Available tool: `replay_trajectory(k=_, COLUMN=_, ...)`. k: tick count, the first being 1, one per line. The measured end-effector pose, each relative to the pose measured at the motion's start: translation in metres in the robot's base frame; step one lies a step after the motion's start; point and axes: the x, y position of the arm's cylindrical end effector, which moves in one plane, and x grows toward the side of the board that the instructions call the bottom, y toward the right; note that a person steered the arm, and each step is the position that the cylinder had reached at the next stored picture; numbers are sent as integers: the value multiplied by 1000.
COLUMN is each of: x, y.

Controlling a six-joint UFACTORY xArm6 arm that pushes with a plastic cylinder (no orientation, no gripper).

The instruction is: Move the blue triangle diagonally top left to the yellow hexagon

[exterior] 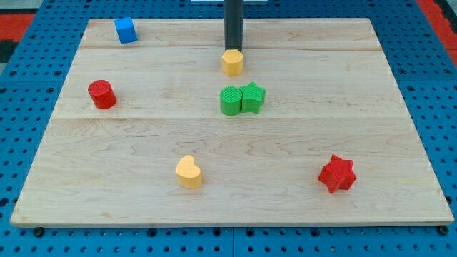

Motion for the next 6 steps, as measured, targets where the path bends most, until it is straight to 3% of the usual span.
replay_trajectory(k=3, x=52, y=19)
replay_trajectory(k=4, x=36, y=41)
replay_trajectory(k=5, x=-42, y=73)
replay_trajectory(k=6, x=-84, y=81)
